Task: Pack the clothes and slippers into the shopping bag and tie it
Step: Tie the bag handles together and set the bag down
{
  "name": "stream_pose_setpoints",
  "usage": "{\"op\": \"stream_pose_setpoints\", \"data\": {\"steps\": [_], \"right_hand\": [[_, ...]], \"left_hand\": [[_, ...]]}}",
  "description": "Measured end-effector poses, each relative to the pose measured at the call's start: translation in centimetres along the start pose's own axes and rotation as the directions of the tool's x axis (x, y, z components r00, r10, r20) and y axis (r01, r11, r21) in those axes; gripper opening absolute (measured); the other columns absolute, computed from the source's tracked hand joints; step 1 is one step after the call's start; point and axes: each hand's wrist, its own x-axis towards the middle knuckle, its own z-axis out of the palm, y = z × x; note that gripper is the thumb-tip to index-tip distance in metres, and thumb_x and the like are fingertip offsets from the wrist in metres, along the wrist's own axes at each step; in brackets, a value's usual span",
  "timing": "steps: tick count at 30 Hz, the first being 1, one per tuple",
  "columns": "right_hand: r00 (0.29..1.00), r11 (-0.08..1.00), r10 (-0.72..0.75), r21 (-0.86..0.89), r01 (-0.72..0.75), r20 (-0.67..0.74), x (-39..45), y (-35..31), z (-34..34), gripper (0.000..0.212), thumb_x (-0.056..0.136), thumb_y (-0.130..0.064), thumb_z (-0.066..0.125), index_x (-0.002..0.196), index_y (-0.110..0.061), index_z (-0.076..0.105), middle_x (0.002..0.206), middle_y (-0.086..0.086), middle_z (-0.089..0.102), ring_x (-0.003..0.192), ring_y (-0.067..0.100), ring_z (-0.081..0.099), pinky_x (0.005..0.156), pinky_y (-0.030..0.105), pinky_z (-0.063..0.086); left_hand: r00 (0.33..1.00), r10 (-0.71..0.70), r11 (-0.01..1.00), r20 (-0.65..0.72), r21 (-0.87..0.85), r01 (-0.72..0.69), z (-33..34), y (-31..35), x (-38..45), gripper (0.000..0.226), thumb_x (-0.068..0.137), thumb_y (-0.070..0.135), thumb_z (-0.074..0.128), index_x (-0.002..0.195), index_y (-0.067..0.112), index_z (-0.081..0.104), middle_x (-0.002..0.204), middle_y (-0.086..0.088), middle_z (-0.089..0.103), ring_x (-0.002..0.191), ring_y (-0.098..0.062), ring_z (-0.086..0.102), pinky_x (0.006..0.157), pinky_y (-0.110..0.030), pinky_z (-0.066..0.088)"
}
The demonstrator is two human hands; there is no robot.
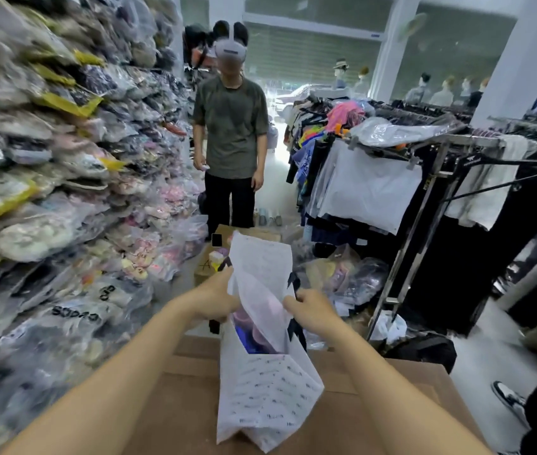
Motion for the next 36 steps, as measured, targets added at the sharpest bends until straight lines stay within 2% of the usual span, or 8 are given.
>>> {"op": "stream_pose_setpoints", "data": {"steps": [5, 15, 20, 23, 26, 29, 32, 36], "right_hand": [[0.998, 0.998, 0.056, 0.026, -0.057, 0.038, -0.4, 1.7, 0.1, 0.034, 0.091, -0.026, 0.054, 0.067, -0.014, 0.033, 0.063, 0.001, 0.031, 0.059, 0.017, 0.031, 0.059, 0.034, 0.021], [0.999, 0.961, -0.011, 0.277, -0.003, 0.050, -0.1, 0.2, -3.9, 0.032, 0.090, -0.034, 0.070, 0.077, -0.011, 0.051, 0.058, 0.001, 0.047, 0.045, 0.013, 0.041, 0.048, 0.023, 0.037], [0.996, 0.949, -0.069, 0.311, 0.050, 0.048, 0.1, -2.8, -6.5, 0.035, 0.084, -0.036, 0.076, 0.076, -0.008, 0.057, 0.061, 0.001, 0.062, 0.054, 0.015, 0.056, 0.059, 0.030, 0.046], [0.995, 0.938, -0.089, 0.340, 0.071, 0.039, 0.2, -4.4, -7.0, 0.028, 0.082, -0.028, 0.077, 0.092, -0.004, 0.066, 0.077, 0.004, 0.067, 0.067, 0.018, 0.060, 0.065, 0.032, 0.050], [0.992, 0.879, -0.120, 0.468, 0.095, 0.024, 0.6, -6.2, -7.8, 0.020, 0.082, -0.021, 0.077, 0.095, -0.010, 0.066, 0.070, 0.001, 0.068, 0.052, 0.011, 0.056, 0.072, 0.038, 0.048], [0.978, 0.850, -0.208, 0.499, 0.166, 0.029, 0.9, -8.0, -8.0, 0.025, 0.072, -0.025, 0.082, 0.088, -0.015, 0.065, 0.074, 0.000, 0.064, 0.065, 0.012, 0.060, 0.079, 0.038, 0.054], [0.960, 0.843, -0.279, 0.483, 0.238, 0.015, 0.8, -9.1, -7.0, 0.037, 0.070, -0.012, 0.085, 0.104, -0.012, 0.070, 0.097, 0.006, 0.076, 0.090, 0.019, 0.071, 0.088, 0.036, 0.056], [0.922, 0.851, -0.381, 0.415, 0.321, 0.070, 0.6, -9.3, -5.6, 0.049, 0.073, -0.003, 0.083, 0.117, -0.017, 0.067, 0.107, -0.002, 0.075, 0.094, 0.004, 0.069, 0.080, 0.019, 0.053]], "left_hand": [[0.999, -0.039, 0.997, -0.006, 0.063, 0.039, 0.7, -2.0, 1.4, 0.066, 0.081, 0.006, 0.054, 0.143, 0.019, 0.037, 0.120, -0.004, 0.064, 0.078, -0.014, 0.062, 0.065, -0.030, 0.055], [0.993, -0.079, 0.956, 0.086, 0.289, 0.052, -3.4, -0.4, 1.6, 0.056, 0.083, 0.029, 0.054, 0.135, 0.018, 0.033, 0.089, -0.009, 0.062, 0.062, -0.021, 0.055, 0.055, -0.032, 0.046], [0.993, 0.116, 0.545, 0.001, 0.836, -0.064, -6.0, 1.9, 1.2, 0.058, 0.079, 0.009, 0.058, 0.132, 0.028, 0.044, 0.120, -0.004, 0.059, 0.098, -0.025, 0.059, 0.066, -0.032, 0.046], [0.893, 0.428, 0.401, -0.137, 0.915, -0.052, -6.4, 2.8, 2.2, 0.033, 0.080, 0.003, 0.051, 0.107, 0.019, 0.059, 0.107, -0.002, 0.062, 0.103, -0.027, 0.056, 0.065, -0.033, 0.036], [0.662, 0.736, 0.276, -0.141, 0.955, -0.104, -6.7, 3.3, 2.9, 0.026, 0.072, -0.005, 0.063, 0.090, 0.013, 0.067, 0.084, -0.006, 0.060, 0.080, -0.030, 0.056, 0.054, -0.034, 0.033], [0.534, 0.811, 0.395, -0.241, 0.898, -0.194, -6.1, 3.7, 3.1, 0.023, 0.073, -0.001, 0.068, 0.089, 0.015, 0.072, 0.084, -0.005, 0.063, 0.077, -0.028, 0.058, 0.055, -0.037, 0.047], [0.570, 0.726, 0.641, -0.385, 0.679, -0.357, -4.7, 4.6, 3.2, 0.024, 0.080, 0.001, 0.061, 0.095, 0.016, 0.071, 0.096, 0.001, 0.058, 0.088, -0.018, 0.054, 0.069, -0.033, 0.049], [0.638, 0.701, 0.701, -0.319, 0.472, -0.534, -2.8, 5.6, 3.4, 0.029, 0.075, -0.007, 0.060, 0.093, 0.011, 0.072, 0.094, 0.000, 0.057, 0.079, -0.015, 0.057, 0.071, -0.026, 0.051]]}}
